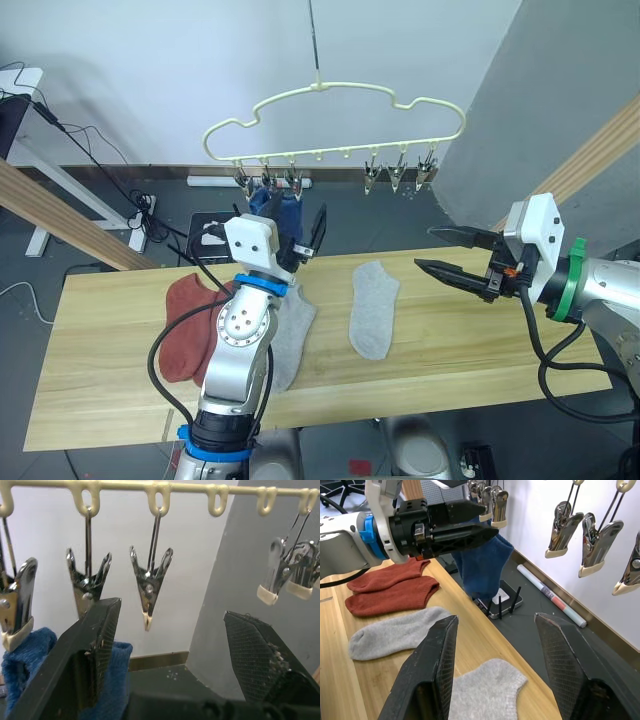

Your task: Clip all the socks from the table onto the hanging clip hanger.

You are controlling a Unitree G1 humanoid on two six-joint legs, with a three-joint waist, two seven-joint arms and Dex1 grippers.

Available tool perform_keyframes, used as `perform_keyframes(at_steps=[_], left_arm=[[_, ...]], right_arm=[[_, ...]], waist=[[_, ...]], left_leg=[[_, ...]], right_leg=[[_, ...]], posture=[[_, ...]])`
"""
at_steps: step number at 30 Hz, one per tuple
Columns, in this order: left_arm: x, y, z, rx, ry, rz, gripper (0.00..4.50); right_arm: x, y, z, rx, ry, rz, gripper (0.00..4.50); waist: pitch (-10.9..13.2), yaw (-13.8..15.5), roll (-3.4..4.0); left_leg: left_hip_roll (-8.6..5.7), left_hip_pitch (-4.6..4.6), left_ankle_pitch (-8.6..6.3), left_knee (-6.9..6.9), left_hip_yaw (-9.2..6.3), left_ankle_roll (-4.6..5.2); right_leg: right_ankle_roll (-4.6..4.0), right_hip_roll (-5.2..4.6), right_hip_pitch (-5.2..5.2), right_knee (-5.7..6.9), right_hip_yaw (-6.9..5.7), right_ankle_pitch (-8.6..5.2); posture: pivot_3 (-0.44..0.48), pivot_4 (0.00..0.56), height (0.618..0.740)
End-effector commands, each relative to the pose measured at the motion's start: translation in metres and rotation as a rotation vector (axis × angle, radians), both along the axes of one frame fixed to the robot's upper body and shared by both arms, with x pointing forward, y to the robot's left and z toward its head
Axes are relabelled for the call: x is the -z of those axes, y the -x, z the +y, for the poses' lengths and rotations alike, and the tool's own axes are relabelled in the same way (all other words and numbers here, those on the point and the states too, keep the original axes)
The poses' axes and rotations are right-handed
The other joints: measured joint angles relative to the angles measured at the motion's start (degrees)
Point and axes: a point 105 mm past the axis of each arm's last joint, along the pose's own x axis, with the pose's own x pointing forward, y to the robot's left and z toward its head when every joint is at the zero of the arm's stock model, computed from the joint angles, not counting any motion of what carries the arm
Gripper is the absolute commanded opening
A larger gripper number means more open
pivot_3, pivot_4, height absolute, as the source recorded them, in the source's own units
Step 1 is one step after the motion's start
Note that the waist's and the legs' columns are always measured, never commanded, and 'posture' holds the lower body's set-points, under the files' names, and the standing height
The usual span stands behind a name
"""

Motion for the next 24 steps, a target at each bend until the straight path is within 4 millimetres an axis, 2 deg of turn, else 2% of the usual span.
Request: perform_keyframes(at_steps=[1,3,24], left_arm=[[-0.0099,0.0031,0.0002,-0.015,0.004,-0.052,2.44],[-0.01,0.0025,0.0006,-0.021,-0.001,-0.054,1.87],[-0.0183,-0.0014,0.0099,-0.097,0.02,-0.076,1.87]], right_arm=[[-0.007,0.0049,0.002,-0.012,0.013,-0.052,2.55],[-0.0064,0.0046,0.0021,-0.01,0.014,-0.052,2.55],[-0.003,0.0033,0.0007,0.0,0.024,-0.05,2.55]], waist=[[0.0,-0.2,0.0],[0.0,-0.3,0.0],[0.0,-0.4,0.0]], left_leg=[[0.0,0.0,0.0,0.0,0.0,0.0],[0.0,0.0,0.0,0.0,0.0,0.0],[0.0,0.01,0.0,0.02,0.0,0.0]], right_leg=[[0.0,0.0,0.0,0.0,0.0,0.0],[0.0,0.0,0.0,0.0,0.0,0.0],[-0.04,0.0,0.01,0.03,0.0,0.02]], posture=[[-0.291,0.36,0.737],[-0.3,0.357,0.737],[-0.303,0.352,0.737]])
